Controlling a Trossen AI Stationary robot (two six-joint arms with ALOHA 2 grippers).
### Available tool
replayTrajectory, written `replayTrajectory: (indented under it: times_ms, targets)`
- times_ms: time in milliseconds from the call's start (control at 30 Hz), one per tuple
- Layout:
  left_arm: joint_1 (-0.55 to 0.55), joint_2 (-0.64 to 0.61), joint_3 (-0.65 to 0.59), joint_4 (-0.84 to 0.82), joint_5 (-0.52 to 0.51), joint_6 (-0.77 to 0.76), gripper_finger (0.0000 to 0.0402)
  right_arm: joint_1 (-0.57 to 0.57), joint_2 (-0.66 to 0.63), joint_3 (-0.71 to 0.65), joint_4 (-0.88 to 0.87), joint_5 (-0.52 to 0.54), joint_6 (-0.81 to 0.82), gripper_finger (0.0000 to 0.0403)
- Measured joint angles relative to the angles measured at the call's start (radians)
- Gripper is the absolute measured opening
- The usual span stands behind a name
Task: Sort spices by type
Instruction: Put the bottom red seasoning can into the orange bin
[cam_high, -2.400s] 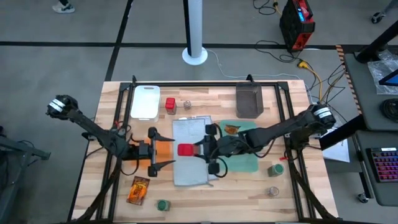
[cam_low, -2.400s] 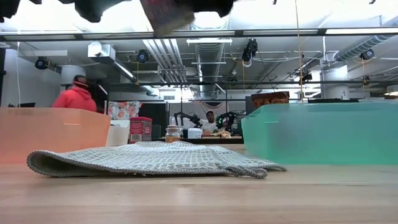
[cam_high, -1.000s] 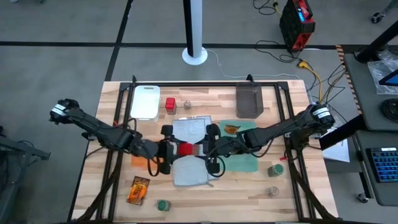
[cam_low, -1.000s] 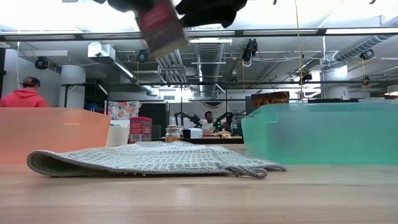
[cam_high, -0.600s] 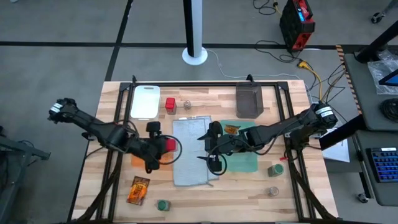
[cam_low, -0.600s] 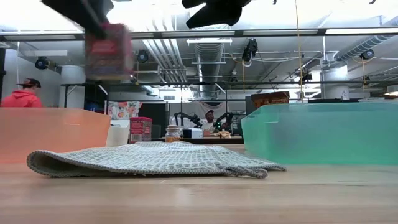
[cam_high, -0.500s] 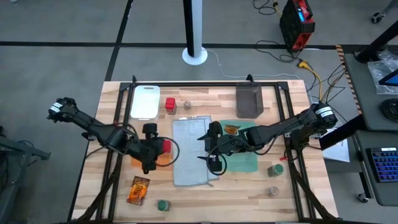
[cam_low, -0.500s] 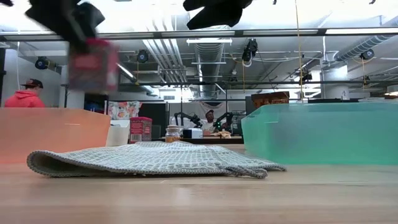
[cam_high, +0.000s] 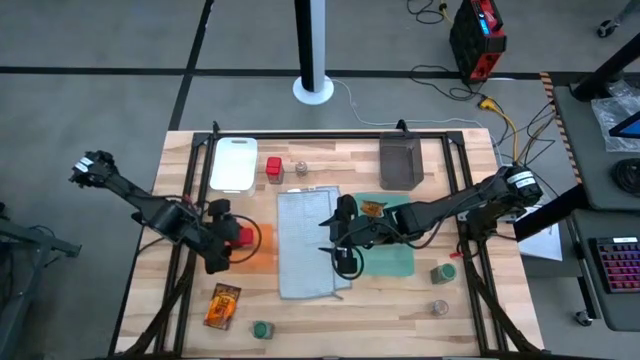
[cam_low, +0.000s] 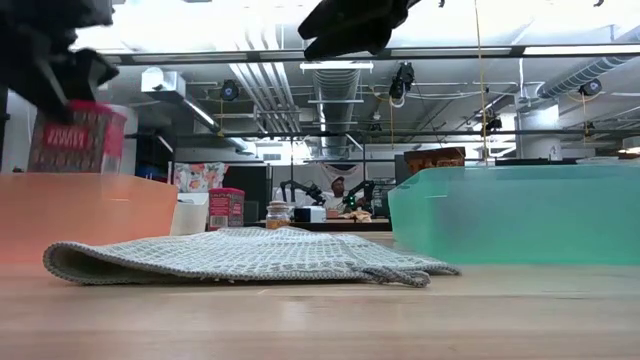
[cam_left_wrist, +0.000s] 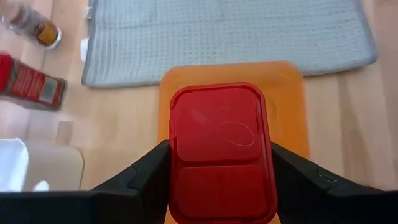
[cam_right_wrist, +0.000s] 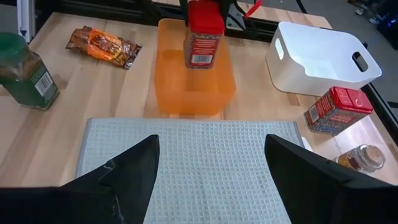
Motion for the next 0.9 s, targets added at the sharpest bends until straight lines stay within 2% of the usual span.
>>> replayTrajectory:
  times_ms: [100, 433, 767, 900]
  targets:
    - [0.000, -0.024, -0.061, 0.053, 0.007, -0.003, 0.0198, 0.000, 0.000, -0.005, 0.002, 0.000, 0.001, 0.0269]
    - [0.000, -0.018, -0.050, 0.103, -0.055, -0.018, 0.0198, 0.000, 0.000, -0.006, 0.018, 0.000, 0.003, 0.0254]
    - [0.001, 0.028, -0.111, 0.257, -0.090, -0.046, 0.0198, 0.000, 0.000, -0.009, 0.022, 0.000, -0.008, 0.0268]
    - [0.001, 0.074, -0.113, 0.251, -0.093, -0.028, 0.0198, 0.000, 0.000, -0.010, 0.023, 0.000, -0.009, 0.0272]
